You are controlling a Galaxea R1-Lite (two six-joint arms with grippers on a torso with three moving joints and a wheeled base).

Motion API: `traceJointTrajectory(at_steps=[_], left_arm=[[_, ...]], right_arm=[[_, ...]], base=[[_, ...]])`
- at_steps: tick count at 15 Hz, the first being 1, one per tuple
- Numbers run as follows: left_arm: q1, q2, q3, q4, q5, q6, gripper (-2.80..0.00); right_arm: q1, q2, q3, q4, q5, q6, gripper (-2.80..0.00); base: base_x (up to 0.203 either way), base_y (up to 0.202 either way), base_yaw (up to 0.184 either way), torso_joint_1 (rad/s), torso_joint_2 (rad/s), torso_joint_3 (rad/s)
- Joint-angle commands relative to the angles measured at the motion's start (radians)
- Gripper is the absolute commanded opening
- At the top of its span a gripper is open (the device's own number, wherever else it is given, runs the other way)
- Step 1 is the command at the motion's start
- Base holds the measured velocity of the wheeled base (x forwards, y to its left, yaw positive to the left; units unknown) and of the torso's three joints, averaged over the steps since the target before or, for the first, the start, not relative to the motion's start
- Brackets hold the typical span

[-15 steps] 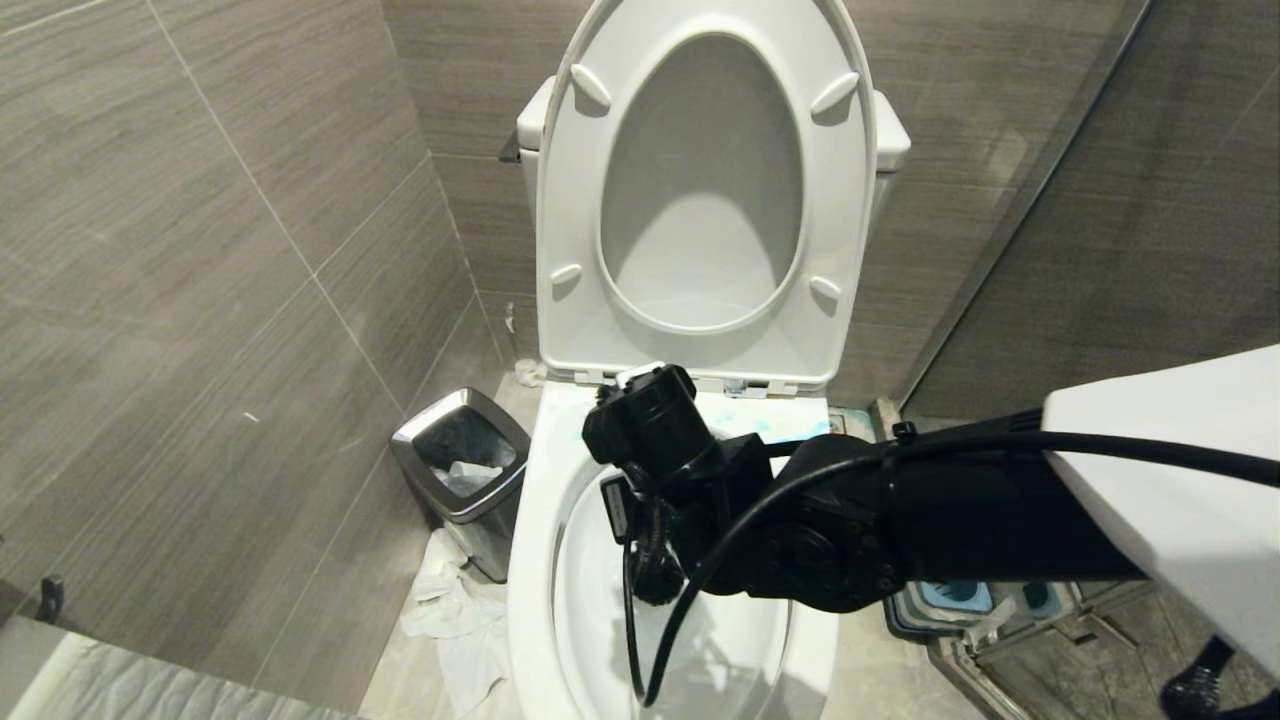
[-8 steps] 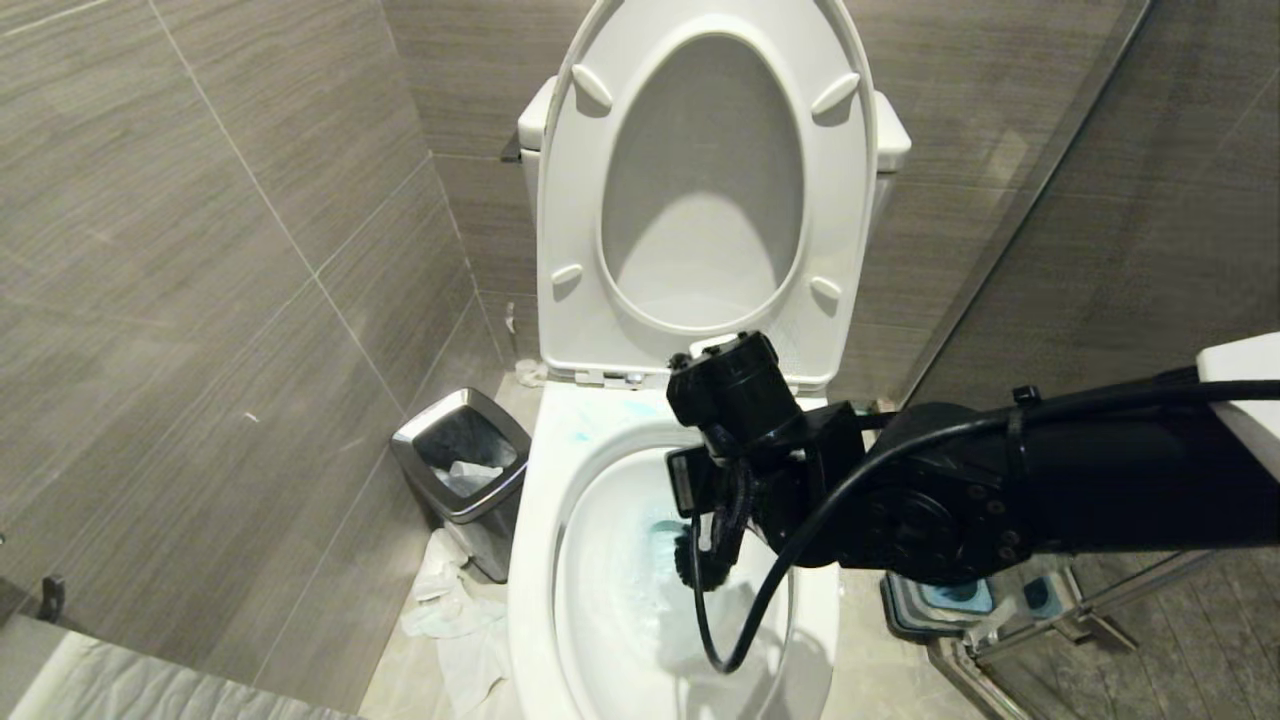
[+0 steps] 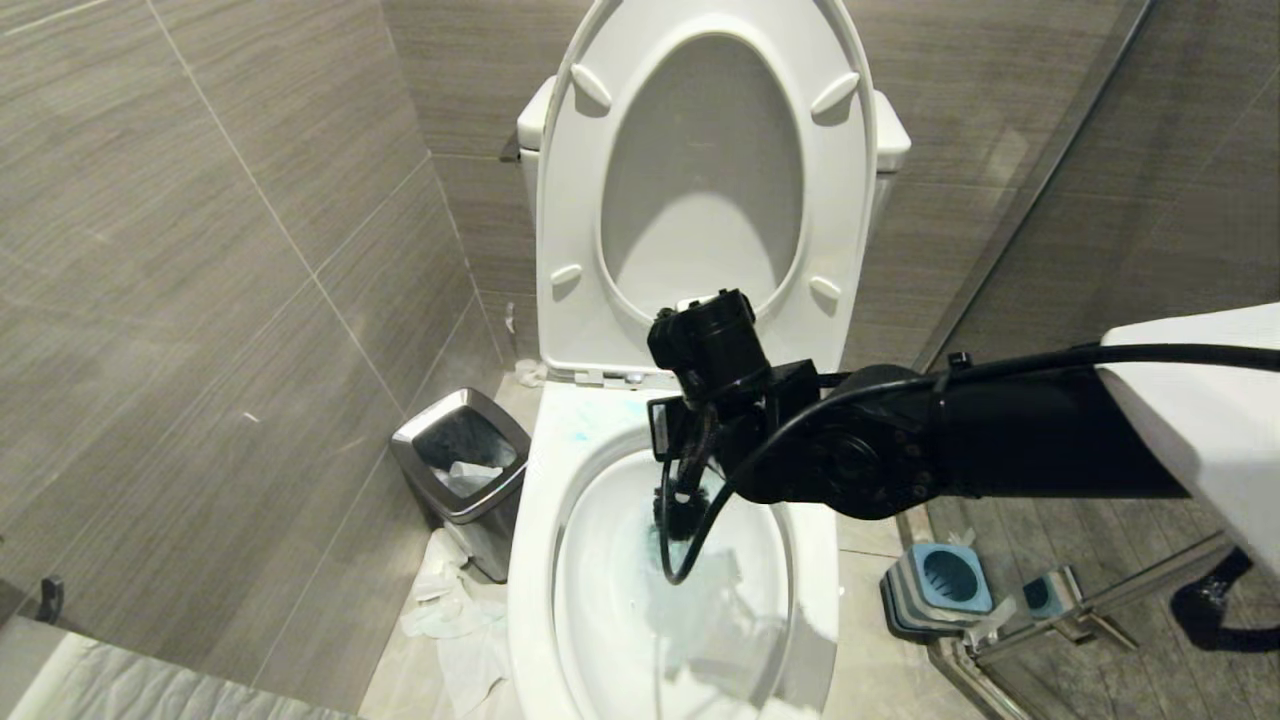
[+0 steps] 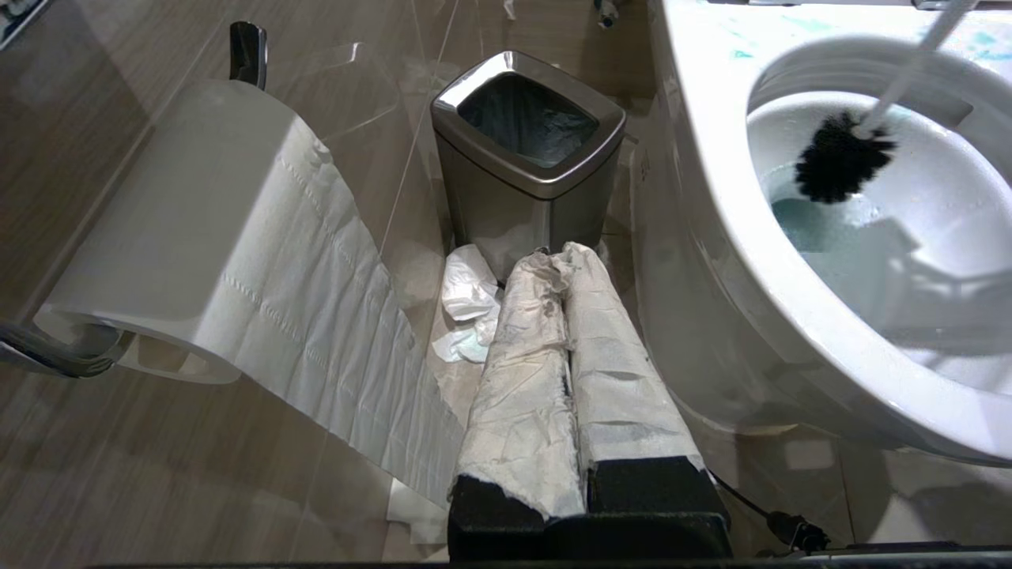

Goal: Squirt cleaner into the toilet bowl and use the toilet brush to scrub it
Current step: Scrub the toilet bowl

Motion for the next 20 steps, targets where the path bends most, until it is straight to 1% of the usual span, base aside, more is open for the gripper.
traceJointTrajectory(at_steps=[1,4,6,10,12,14,16,18,20], left_arm=[[0.000,0.000,0.002,-0.001,0.000,0.000,-2.80],[0.000,0.000,0.002,-0.001,0.000,0.000,-2.80],[0.000,0.000,0.002,-0.001,0.000,0.000,-2.80],[0.000,0.000,0.002,-0.001,0.000,0.000,-2.80],[0.000,0.000,0.002,0.001,0.000,0.000,-2.80],[0.000,0.000,0.002,0.000,0.000,0.000,-2.80],[0.000,0.000,0.002,0.001,0.000,0.000,-2.80],[0.000,0.000,0.002,0.001,0.000,0.000,-2.80],[0.000,0.000,0.002,0.001,0.000,0.000,-2.80]], right_arm=[[0.038,0.079,-0.070,0.003,-0.003,0.000,-2.80],[0.092,0.083,-0.067,0.003,-0.002,0.003,-2.80],[0.110,0.048,-0.020,0.003,-0.004,0.013,-2.80],[0.129,-0.105,0.217,-0.005,-0.004,0.024,-2.80],[0.097,-0.169,0.287,-0.015,-0.005,0.028,-2.80],[0.053,-0.178,0.292,-0.021,-0.008,0.025,-2.80],[0.016,-0.174,0.273,-0.023,-0.008,-0.003,-2.80],[-0.008,-0.133,0.206,-0.022,-0.009,-0.021,-2.80],[-0.010,-0.066,0.103,-0.020,-0.011,-0.027,-2.80]], base=[[0.000,0.000,0.000,0.000,0.00,0.000],[0.000,0.000,0.000,0.000,0.00,0.000],[0.000,0.000,0.000,0.000,0.00,0.000],[0.000,0.000,0.000,0.000,0.00,0.000],[0.000,0.000,0.000,0.000,0.00,0.000],[0.000,0.000,0.000,0.000,0.00,0.000],[0.000,0.000,0.000,0.000,0.00,0.000],[0.000,0.000,0.000,0.000,0.00,0.000],[0.000,0.000,0.000,0.000,0.00,0.000]])
